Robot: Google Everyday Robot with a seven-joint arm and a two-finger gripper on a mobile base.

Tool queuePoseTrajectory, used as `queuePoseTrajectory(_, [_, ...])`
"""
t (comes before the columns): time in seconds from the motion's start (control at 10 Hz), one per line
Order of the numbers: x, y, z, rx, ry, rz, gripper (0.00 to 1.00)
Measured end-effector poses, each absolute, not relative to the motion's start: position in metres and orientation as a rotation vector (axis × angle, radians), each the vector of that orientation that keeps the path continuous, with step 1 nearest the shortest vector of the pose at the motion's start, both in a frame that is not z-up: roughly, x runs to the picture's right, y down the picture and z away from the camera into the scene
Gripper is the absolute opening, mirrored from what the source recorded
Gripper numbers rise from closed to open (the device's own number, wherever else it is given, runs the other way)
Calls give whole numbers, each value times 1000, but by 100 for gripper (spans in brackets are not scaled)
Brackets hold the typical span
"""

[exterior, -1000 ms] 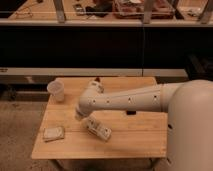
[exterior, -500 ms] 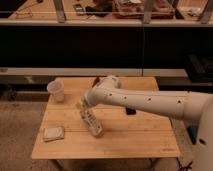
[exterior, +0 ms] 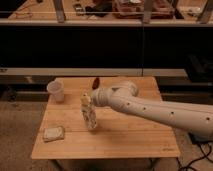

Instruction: Stand the bottle upright

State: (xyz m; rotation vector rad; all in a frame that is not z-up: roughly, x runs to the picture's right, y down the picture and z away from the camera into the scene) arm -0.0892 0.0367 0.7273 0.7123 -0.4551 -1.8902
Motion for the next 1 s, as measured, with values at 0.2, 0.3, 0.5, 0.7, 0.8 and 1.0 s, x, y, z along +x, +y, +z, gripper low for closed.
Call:
queuePoseTrajectory(0.2, [-85,51,722,754,-444,-1877,36])
queuePoseTrajectory(0.3, [-83,54,721,768,-439,-1874,36])
queuePoseTrajectory(0.5, [-79,58,718,800,-422,-1861,36])
queuePoseTrajectory(0.7, [-67,57,715,842,-386,-1840,36])
queuePoseTrajectory(0.8, [-64,59,715,850,-381,-1838,36])
queuePoseTrajectory(1.0, [-70,65,717,865,-387,-1853,36])
